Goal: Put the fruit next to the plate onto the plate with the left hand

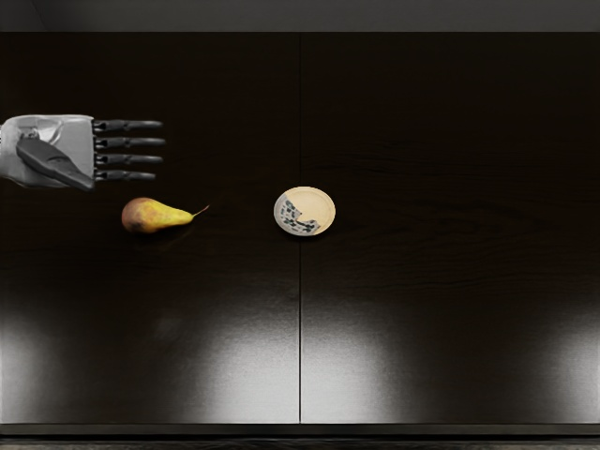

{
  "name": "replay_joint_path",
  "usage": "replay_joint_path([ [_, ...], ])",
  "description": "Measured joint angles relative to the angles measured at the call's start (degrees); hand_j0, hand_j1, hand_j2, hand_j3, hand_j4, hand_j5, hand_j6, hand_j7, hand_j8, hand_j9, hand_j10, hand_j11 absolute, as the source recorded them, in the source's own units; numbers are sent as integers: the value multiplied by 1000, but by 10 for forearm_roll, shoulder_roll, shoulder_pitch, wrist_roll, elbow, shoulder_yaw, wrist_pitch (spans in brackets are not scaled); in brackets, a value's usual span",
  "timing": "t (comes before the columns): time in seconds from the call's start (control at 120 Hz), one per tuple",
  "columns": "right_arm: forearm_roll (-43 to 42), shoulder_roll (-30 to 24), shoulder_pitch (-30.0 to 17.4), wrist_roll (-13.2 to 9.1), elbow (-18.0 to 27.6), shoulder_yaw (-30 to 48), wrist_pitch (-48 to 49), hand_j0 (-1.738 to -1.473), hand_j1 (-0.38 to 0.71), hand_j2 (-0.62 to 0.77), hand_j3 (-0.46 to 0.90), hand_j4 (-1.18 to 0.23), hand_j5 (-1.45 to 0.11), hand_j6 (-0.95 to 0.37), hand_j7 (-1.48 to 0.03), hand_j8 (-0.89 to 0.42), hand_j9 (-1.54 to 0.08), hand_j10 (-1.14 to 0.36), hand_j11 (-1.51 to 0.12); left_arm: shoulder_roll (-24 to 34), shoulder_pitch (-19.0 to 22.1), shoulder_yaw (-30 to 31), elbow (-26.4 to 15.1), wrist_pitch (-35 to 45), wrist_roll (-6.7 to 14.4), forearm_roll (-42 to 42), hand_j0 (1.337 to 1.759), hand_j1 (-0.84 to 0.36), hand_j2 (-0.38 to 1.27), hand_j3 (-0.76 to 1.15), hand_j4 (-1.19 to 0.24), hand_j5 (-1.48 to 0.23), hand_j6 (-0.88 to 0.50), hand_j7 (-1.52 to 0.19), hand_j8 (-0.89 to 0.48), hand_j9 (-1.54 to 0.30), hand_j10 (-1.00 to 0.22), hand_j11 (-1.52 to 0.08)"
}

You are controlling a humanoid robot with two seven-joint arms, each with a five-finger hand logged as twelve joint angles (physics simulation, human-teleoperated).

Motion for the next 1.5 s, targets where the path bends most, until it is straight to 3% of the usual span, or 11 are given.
replay_joint_path([
  [0.25, -1, 0, 4, 0, 0, -5, -2, -1658, -349, 0, 0, 0, 0, 0, 0, 0, 0, 0, 0, 2, -4, -2, -8, 0, 1, 8, 1658, 327, 2, 0, -14, -22, -13, -22, -14, -23, -15, -23],
  [0.358, -2, 0, 4, 0, 0, -5, -2, -1658, -349, 0, 0, 0, 0, 0, 0, 0, 0, 0, 0, -1, -36, -13, -9, 0, 1, 50, 1658, 328, 3, 0, -14, -22, -13, -22, -14, -22, -15, -23],
  [0.508, -2, 0, 4, 0, 0, -5, -3, -1658, -349, 0, 0, 0, 0, 0, 0, 0, 0, 0, 0, -32, -85, -19, -33, 0, 10, 239, 1658, 325, 3, 0, -18, -26, -18, -26, -18, -26, -19, -26],
  [0.65, -2, 0, 4, 0, 0, -4, -3, -1658, -349, 0, 0, 0, 0, 0, 0, 0, 0, 0, 0, -63, -81, -18, -57, 18, 47, 429, 1658, 321, 4, 0, -24, -31, -24, -31, -24, -31, -24, -31],
  [0.875, -2, 0, 4, 0, 0, -4, -2, -1658, -349, 0, 0, 0, 0, 0, 0, 0, 0, 0, 0, -82, -78, -6, -83, 122, 59, 605, 1658, 308, 7, 0, -38, -46, -39, -46, -39, -46, -38, -46],
  [1.008, -1, 0, 4, 0, 0, -3, -2, -1658, -349, 0, 0, 0, 0, 0, 0, 0, 0, 0, 0, -135, -78, 31, -88, 191, 60, 653, 1658, 287, 11, 0, -56, -69, -57, -68, -57, -68, -56, -68],
  [1.258, -1, 0, 4, 0, 0, -1, -2, -1658, -349, 0, 0, 0, 0, 0, 0, 0, 0, 0, 0, -157, -68, 87, -90, 304, 61, 717, 1658, 259, 17, 0, -81, -100, -83, -100, -82, -100, -81, -99],
  [1.5, -1, 0, 4, 0, 0, -1, -2, -1658, -349, 0, 0, 0, 0, 0, 0, 0, 0, 0, 0, -172, -64, 115, -87, 338, 61, 745, 1658, 190, 29, 0, -139, -175, -141, -175, -140, -174, -138, -174],
])
